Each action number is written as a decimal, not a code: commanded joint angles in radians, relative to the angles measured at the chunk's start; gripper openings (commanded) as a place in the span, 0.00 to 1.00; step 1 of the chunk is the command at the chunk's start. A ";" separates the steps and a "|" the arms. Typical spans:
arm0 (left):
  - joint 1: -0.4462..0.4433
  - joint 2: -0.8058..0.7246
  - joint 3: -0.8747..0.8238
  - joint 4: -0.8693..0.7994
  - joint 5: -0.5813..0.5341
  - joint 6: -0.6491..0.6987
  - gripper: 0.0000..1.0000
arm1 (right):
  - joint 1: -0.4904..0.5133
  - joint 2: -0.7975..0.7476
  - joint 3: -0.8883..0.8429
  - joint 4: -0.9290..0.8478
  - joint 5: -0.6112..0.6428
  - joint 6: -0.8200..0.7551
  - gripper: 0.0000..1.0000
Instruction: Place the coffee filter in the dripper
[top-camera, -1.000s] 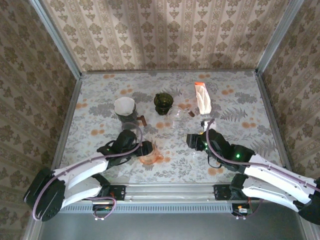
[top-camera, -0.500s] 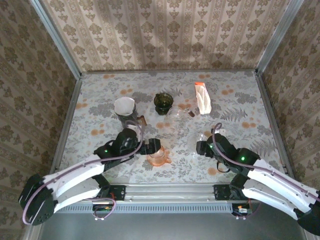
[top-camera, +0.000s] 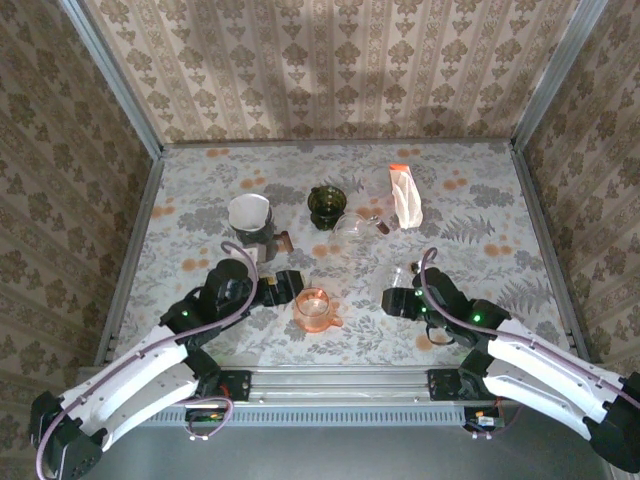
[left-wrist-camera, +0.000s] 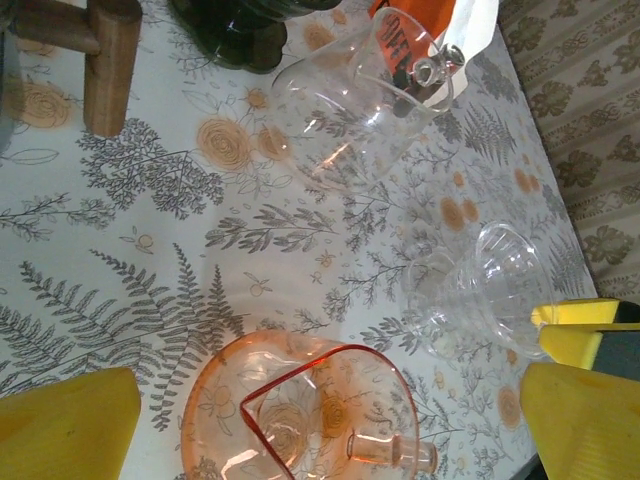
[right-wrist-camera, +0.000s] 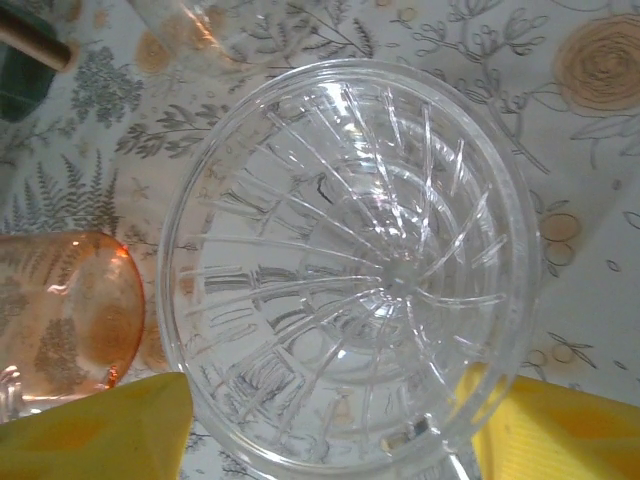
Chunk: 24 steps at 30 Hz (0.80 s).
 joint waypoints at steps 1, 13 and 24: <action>0.016 -0.012 -0.023 -0.004 0.014 -0.011 1.00 | 0.014 0.020 0.001 0.034 -0.029 0.007 0.69; 0.045 -0.012 -0.050 0.021 0.039 -0.035 1.00 | 0.133 0.071 0.020 0.031 0.086 -0.012 0.67; 0.055 -0.012 -0.054 0.031 0.047 -0.044 1.00 | 0.171 0.154 0.099 0.011 0.168 -0.002 0.75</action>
